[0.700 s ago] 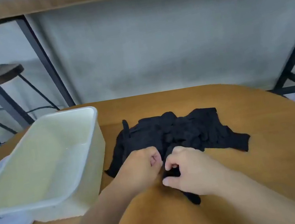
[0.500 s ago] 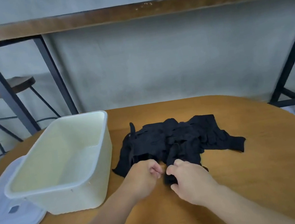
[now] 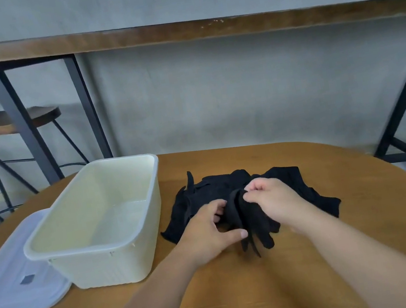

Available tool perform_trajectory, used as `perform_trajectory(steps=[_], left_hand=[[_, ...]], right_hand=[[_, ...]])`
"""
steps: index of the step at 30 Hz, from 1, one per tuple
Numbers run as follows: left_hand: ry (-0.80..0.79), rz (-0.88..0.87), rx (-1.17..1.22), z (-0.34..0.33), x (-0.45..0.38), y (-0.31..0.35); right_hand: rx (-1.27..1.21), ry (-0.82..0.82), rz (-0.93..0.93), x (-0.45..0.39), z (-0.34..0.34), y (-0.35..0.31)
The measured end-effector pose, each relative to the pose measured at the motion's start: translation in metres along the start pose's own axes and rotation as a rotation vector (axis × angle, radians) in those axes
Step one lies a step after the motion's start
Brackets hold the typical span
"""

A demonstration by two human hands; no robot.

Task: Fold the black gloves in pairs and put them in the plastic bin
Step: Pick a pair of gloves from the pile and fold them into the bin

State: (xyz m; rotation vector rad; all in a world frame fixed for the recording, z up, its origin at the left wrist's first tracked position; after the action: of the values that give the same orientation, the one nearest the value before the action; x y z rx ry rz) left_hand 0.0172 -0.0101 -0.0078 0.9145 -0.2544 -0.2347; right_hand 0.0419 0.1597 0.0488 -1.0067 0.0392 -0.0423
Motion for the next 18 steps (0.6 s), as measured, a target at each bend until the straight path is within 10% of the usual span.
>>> perform_trajectory(steps=[4,18], left_hand=[[0.198,-0.093,-0.024,0.011,-0.003,0.006],[0.141,-0.235,-0.253,0.051,-0.004,0.050]], right_hand=[[-0.042,-0.069,-0.029,-0.001,0.012,-0.001],[0.208,-0.049,0.280,-0.008,0.009,-0.020]])
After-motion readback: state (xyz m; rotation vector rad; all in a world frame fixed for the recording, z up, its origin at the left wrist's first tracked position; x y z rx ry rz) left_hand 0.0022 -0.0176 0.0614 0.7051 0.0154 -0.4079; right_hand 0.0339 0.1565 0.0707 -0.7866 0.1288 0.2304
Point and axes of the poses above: each hand's wrist, its own x-axis away from the middle knuckle, its own z-axis out of the back of the hand, y = z × x, the point moved 1 cm from there along -x, towards the middle knuckle, and after that the axes turned 9 degrees about z, right-handed, at the moved point
